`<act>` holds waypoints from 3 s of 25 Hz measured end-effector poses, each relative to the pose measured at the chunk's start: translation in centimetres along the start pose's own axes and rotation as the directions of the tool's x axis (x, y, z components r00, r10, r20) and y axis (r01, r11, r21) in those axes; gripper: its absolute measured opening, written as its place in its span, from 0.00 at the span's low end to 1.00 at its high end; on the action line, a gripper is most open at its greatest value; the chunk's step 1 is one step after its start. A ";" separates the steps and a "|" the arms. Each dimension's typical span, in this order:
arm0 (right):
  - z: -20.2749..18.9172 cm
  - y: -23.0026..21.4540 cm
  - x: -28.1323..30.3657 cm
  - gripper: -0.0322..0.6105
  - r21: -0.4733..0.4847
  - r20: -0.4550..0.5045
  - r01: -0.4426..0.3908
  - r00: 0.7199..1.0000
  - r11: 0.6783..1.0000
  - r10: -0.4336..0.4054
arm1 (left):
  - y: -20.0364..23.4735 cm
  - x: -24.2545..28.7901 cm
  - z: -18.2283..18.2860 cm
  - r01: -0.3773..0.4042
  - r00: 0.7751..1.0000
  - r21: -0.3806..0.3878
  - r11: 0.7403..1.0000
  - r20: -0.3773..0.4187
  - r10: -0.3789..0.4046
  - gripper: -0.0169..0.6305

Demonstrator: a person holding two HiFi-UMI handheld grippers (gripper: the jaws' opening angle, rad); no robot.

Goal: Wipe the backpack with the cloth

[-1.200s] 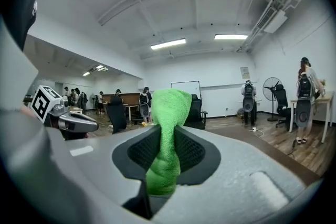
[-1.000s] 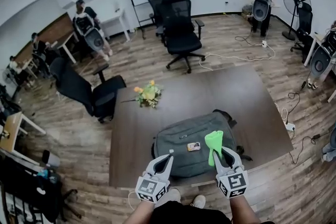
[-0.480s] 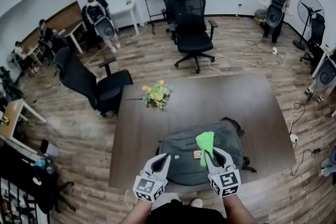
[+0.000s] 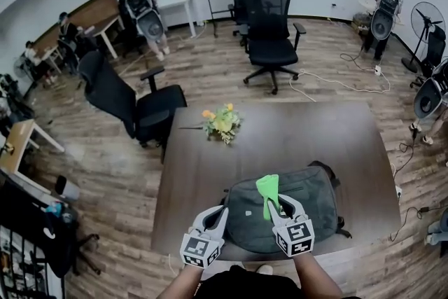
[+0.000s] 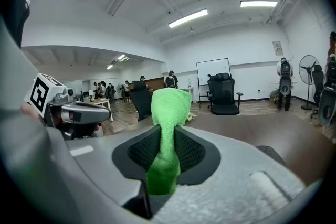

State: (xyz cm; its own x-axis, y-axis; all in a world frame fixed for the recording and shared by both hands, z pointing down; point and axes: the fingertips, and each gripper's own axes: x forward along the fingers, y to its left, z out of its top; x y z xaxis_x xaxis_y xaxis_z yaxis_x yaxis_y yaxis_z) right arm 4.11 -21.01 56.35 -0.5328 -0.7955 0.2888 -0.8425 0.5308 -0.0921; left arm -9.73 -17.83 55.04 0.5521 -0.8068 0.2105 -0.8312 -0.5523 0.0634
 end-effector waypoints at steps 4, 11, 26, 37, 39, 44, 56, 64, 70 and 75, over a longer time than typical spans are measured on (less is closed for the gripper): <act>-1.0 1.3 2.5 0.18 -0.008 -0.051 -0.026 0.998 1.000 0.025 | 2.1 -0.5 -0.8 -0.022 1.000 -0.021 1.000 -0.011 0.022 0.05; -3.2 3.3 6.3 0.18 -0.009 -0.135 -0.058 0.989 0.998 0.057 | 4.6 -1.1 -2.3 -0.043 0.998 -0.040 0.998 -0.040 0.041 0.05; -8.1 5.8 12.1 0.18 -0.037 -0.270 -0.029 0.963 0.999 0.018 | 7.6 -1.9 -4.9 0.023 0.996 -0.049 0.999 -0.084 -0.027 0.05; -10.1 1.8 11.3 0.18 -0.077 -0.343 0.059 0.936 0.995 -0.082 | 5.8 -0.3 -3.9 0.053 0.995 -0.043 0.998 -0.086 -0.057 0.05; -10.0 0.9 11.2 0.18 -0.079 -0.352 0.071 0.931 0.994 -0.094 | 5.7 -0.1 -4.2 0.047 0.994 -0.048 0.998 -0.095 -0.052 0.05; -10.0 -1.2 10.3 0.18 -0.079 -0.355 0.085 0.929 0.993 -0.107 | 4.8 0.3 -4.8 0.037 0.993 -0.062 0.997 -0.109 -0.044 0.05; -10.8 -8.1 6.7 0.18 -0.100 -0.424 0.182 0.881 0.978 -0.207 | 1.6 2.4 -5.2 0.037 0.992 -0.068 0.997 -0.115 -0.045 0.06; -10.7 -12.6 4.7 0.18 -0.119 -0.449 0.240 0.853 0.963 -0.268 | -0.4 3.6 -5.8 0.035 0.990 -0.059 0.998 -0.134 -0.043 0.05; -10.5 -15.5 3.5 0.18 -0.176 -0.453 0.278 0.829 0.945 -0.328 | -1.0 3.9 -5.8 0.037 0.989 -0.046 0.998 -0.142 -0.043 0.06; -10.2 -17.7 2.5 0.18 -0.222 -0.458 0.309 0.804 0.925 -0.379 | -0.4 3.8 -5.9 0.025 0.989 -0.042 0.999 -0.147 -0.031 0.05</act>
State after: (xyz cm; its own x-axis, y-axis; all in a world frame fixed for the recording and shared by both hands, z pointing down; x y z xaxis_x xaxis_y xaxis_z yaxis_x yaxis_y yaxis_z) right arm 18.46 -29.41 68.45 -0.0723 -0.7066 0.7039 -0.9261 0.3095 0.2157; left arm -7.66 -19.41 61.55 0.5620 -0.7497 0.3494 -0.8192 -0.5628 0.1100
